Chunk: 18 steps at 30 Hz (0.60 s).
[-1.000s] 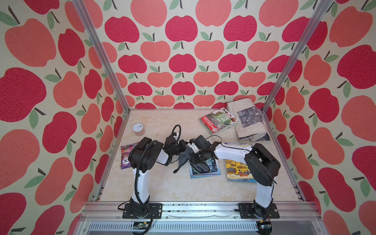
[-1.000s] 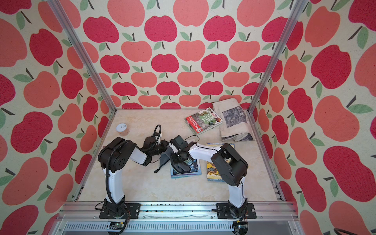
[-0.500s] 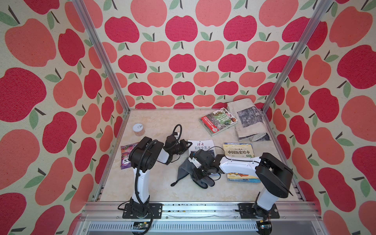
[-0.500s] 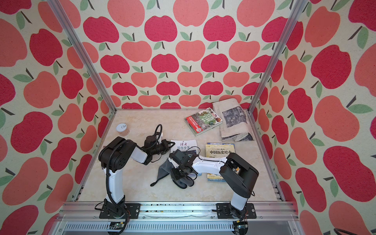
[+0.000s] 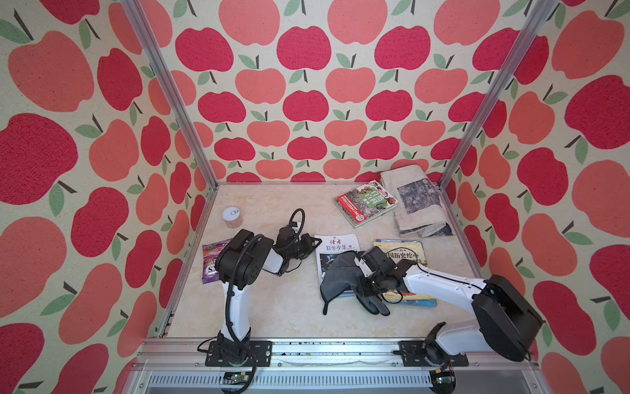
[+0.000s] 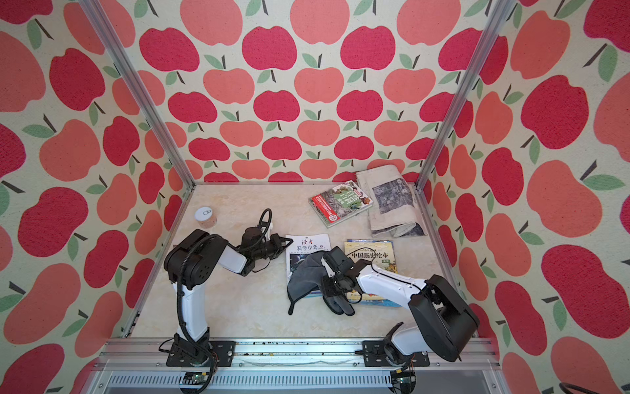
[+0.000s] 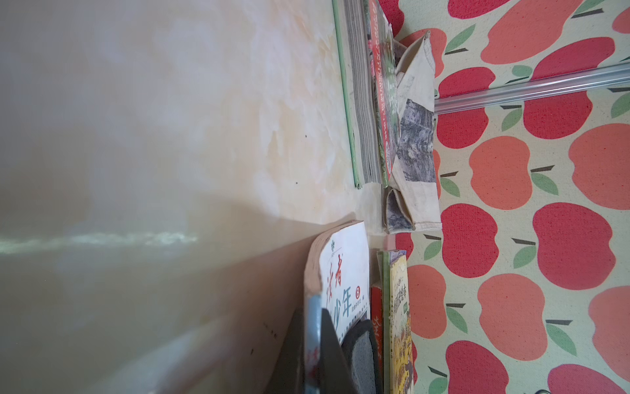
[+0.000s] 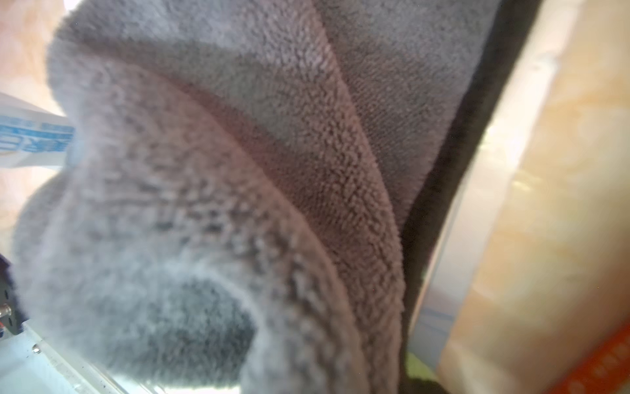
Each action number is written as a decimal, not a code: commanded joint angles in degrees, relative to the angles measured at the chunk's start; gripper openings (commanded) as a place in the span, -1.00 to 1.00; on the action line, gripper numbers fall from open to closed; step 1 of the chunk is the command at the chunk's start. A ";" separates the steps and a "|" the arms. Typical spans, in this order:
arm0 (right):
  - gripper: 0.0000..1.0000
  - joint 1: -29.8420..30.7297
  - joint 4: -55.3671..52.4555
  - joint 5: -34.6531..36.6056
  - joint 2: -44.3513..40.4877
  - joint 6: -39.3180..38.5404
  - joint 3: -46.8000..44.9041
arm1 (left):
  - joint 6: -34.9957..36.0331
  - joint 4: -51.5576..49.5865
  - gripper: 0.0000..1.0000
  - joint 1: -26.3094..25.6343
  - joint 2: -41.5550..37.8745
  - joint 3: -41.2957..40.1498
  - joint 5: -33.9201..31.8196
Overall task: Wipe the cover of the book
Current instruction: Wipe the dirt from the cover of the book.
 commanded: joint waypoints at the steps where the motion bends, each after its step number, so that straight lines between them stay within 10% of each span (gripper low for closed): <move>1: -1.00 0.27 -2.54 1.48 0.12 -0.30 0.36 | 1.11 -0.94 -1.00 0.11 -0.84 0.87 0.99; 18: -1.00 13.63 5.73 -4.23 21.73 3.63 19.11 | 0.32 -1.10 -1.00 -1.17 -0.97 1.23 0.24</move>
